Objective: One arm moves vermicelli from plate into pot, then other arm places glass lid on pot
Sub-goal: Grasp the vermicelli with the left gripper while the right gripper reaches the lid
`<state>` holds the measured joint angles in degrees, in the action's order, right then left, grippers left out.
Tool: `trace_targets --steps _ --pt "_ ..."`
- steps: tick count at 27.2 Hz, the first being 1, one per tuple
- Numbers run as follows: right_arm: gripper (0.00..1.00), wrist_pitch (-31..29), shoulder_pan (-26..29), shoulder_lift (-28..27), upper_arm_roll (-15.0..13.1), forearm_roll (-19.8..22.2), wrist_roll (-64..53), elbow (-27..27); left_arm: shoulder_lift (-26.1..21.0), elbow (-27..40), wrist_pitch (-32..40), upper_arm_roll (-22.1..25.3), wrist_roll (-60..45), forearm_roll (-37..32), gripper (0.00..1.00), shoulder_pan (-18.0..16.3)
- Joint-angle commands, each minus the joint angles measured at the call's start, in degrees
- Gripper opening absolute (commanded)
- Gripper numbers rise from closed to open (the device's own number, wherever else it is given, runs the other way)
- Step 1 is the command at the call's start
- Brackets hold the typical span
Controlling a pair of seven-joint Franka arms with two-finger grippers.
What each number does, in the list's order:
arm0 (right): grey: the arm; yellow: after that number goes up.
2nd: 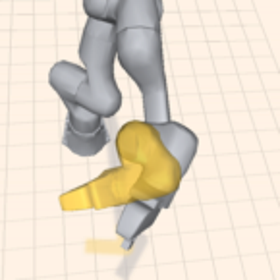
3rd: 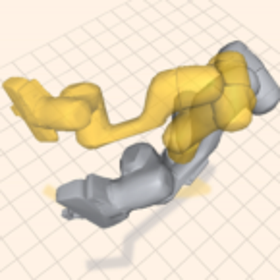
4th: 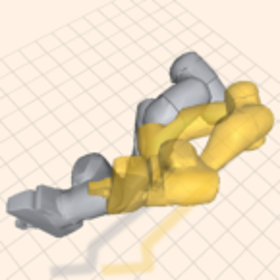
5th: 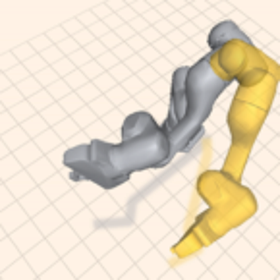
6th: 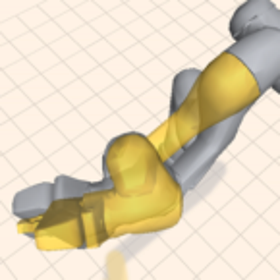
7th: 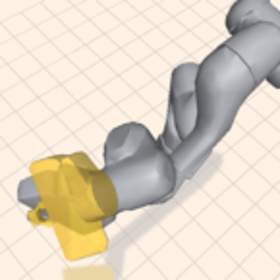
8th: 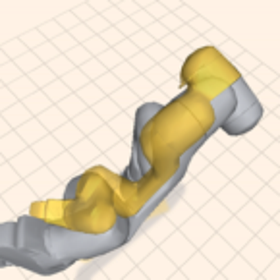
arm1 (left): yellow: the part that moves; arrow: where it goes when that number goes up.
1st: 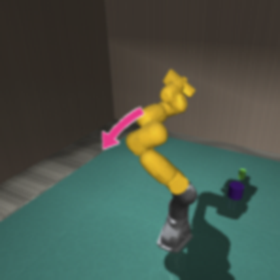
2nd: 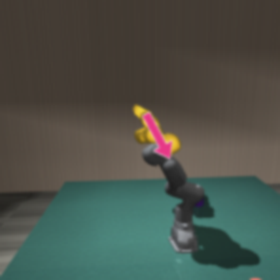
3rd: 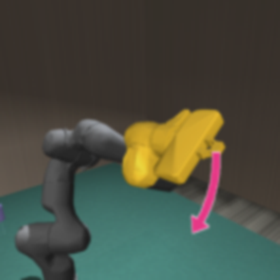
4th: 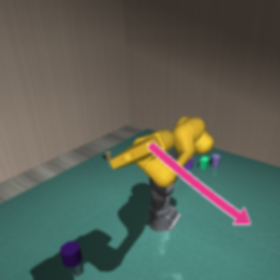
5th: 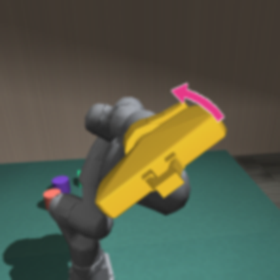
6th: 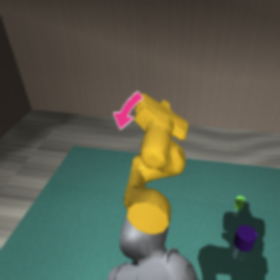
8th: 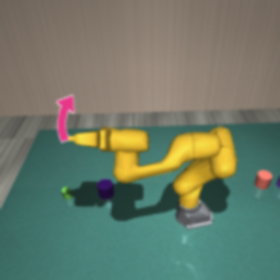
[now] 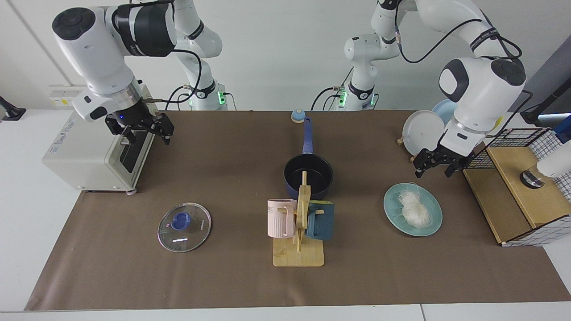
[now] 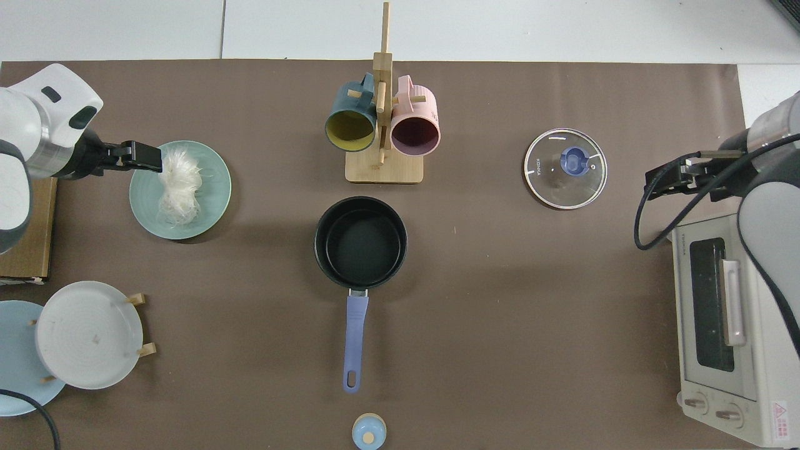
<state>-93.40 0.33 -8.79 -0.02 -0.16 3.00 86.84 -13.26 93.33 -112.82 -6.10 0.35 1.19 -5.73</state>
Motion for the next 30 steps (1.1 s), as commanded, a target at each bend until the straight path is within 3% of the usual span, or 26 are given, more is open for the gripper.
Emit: trace_targets --steps 1,10,22,30 --pt "1.0 -3.2 0.5 -4.9 0.2 -0.6 0.3 -2.4 -3.9 -0.3 -5.9 0.2 -2.2 -1.2 1.0 -0.2" --pt "1.0 -4.7 0.3 -14.6 0.2 -0.6 1.8 -9.7 -11.4 0.2 -11.4 0.2 -14.2 -4.4 1.0 0.5" --pt "1.0 -13.4 -0.2 -22.2 0.5 -0.6 4.0 -9.9 -15.2 1.5 -17.2 0.0 -16.0 -5.5 1.0 0.5" --pt "1.0 -16.6 -1.6 -24.5 0.5 -0.5 4.2 -9.8 -16.4 2.8 -19.8 -0.1 -14.1 -6.0 1.0 0.5"
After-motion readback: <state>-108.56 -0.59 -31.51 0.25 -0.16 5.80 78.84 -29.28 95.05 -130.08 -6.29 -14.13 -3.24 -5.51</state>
